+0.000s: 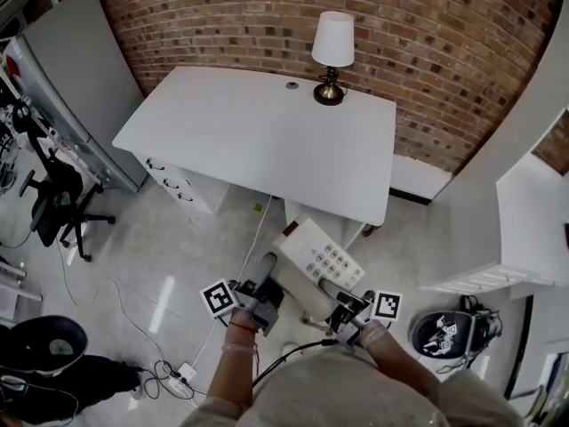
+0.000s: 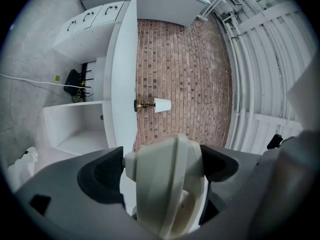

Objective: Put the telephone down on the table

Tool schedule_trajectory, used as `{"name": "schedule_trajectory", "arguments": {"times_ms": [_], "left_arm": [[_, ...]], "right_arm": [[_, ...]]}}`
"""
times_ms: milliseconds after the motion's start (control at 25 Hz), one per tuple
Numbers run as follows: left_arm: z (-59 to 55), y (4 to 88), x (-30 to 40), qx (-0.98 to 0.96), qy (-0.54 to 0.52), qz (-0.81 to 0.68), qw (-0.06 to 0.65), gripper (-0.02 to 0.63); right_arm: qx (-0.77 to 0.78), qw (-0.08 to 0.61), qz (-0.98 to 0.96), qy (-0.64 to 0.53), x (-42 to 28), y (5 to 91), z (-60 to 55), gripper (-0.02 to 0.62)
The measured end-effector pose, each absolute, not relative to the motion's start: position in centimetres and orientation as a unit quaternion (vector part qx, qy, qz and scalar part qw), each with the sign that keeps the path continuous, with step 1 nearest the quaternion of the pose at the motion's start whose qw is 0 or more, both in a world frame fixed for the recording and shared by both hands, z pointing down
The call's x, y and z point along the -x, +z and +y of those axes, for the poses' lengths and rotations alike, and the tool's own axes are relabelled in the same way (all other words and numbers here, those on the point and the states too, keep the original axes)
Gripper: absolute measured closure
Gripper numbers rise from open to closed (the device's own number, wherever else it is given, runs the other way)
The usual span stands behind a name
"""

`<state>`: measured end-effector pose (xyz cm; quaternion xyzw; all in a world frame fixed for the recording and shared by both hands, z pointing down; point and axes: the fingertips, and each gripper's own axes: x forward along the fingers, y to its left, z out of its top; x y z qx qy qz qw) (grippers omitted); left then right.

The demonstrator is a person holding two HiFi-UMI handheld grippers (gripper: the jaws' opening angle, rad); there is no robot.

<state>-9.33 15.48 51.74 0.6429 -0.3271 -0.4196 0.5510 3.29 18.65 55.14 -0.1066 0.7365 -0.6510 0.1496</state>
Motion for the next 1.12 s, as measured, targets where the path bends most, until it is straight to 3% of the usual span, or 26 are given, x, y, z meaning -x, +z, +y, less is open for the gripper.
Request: {"name": "schedule_trajectory", "arguments": {"times_ms": [600,1120], "left_arm": [[-3.3,53.1,7.1,-0.627,-0.415,-0.327,0.572,0.126],[-10.9,54.8,6.1,-0.615,-0.408,-0.347,0.579,0.125]], "right_arm": [[0.127,0.143,0.722,-0.665,-5.5,55.8,0.4,0.431],[0.131,0.137,0.704,-0.684,-6.4,57.0,-7.2,0.431]]}}
